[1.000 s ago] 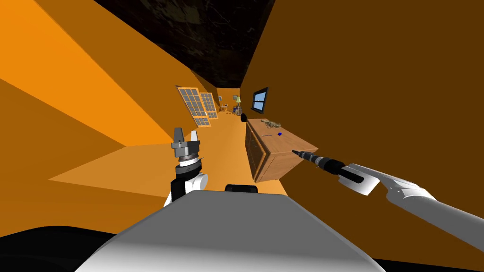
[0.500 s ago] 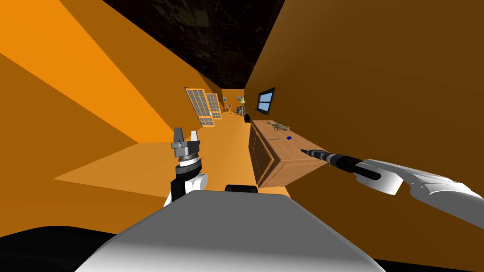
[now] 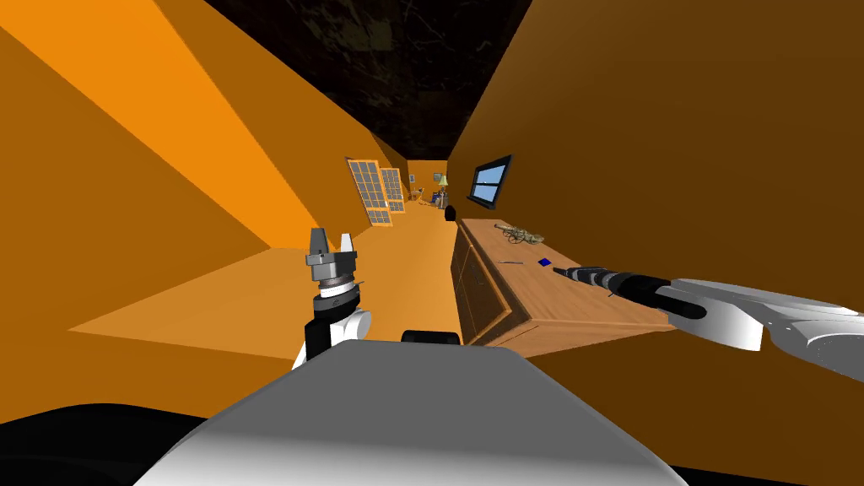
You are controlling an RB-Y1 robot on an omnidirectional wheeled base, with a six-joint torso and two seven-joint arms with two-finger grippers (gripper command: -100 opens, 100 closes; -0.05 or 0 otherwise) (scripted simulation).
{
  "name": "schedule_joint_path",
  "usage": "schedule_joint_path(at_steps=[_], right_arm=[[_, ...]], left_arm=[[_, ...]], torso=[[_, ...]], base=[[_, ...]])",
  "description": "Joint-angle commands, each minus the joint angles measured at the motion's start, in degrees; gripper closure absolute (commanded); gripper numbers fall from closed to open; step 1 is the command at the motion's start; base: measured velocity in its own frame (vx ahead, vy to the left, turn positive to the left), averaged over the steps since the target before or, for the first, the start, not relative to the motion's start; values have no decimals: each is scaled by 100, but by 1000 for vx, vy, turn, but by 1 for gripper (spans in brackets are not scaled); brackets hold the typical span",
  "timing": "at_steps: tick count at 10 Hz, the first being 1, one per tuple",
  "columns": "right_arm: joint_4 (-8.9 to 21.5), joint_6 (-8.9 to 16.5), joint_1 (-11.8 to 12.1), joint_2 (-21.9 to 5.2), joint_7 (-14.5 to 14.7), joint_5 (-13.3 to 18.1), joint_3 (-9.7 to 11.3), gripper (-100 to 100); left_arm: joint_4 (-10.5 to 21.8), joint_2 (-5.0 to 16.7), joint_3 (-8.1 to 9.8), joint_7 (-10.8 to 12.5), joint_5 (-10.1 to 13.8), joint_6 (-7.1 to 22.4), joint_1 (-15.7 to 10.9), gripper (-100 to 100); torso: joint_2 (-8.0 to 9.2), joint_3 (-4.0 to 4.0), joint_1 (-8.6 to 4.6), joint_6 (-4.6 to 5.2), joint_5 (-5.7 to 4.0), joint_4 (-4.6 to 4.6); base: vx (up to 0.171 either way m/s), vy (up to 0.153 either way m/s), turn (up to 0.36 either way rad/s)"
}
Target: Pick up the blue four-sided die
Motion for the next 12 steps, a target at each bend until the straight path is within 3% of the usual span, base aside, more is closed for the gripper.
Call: schedule_joint_path(at_steps=[1, 2, 4, 5, 6, 7, 8, 9, 12], right_arm=[[49, 148, 79, -171, 23, 79, 134, -100], [49, 148, 79, -171, 23, 79, 134, -100], [55, 246, 201, -131, 72, 191, 373, -100], [104, 208, 136, -118, 71, 183, 329, -100], [116, 199, 133, -109, 76, 192, 347, 0], [401, 144, 176, -34, -2, 148, 370, -100], [409, 144, 174, -34, -2, 148, 370, -100], [698, 88, 219, 41, -79, 104, 396, -100], [980, 32, 263, 117, -157, 61, 422, -100]], left_arm=[[0, 0, 0, 0, 0, 0, 0, 0], [0, 0, 0, 0, 0, 0, 0, 0], [0, 0, 0, 0, 0, 0, 0, 0], [0, 0, 0, 0, 0, 0, 0, 0], [0, 0, 0, 0, 0, 0, -1, 0], [0, 0, 0, 0, 0, 0, -1, 0], [1, 0, -1, 0, 0, 1, -3, 0], [1, 0, 0, 0, 0, 1, -2, 0], [1, -1, -1, 0, 0, 1, -4, 0]], torso=[[0, 0, 0, 0, 0, 0], [5, 3, -8, -2, -2, 2], [10, 7, -8, 0, -3, 3], [14, 8, -9, 5, -5, 3], [43, 24, 1, 7, -1, 10], [64, 38, 8, 9, 1, 16], [89, 51, 6, 0, 1, 20], [107, 63, 7, 11, 1, 26], [127, 75, 9, 6, 2, 31]], base=[[164, -43, 248], [131, -48, 129], [168, -44, 179], [59, -21, 21], [13, -5, 1], [-64, -15, 293], [-96, -17, 203], [-140, -16, 354], [-110, -12, 233]])
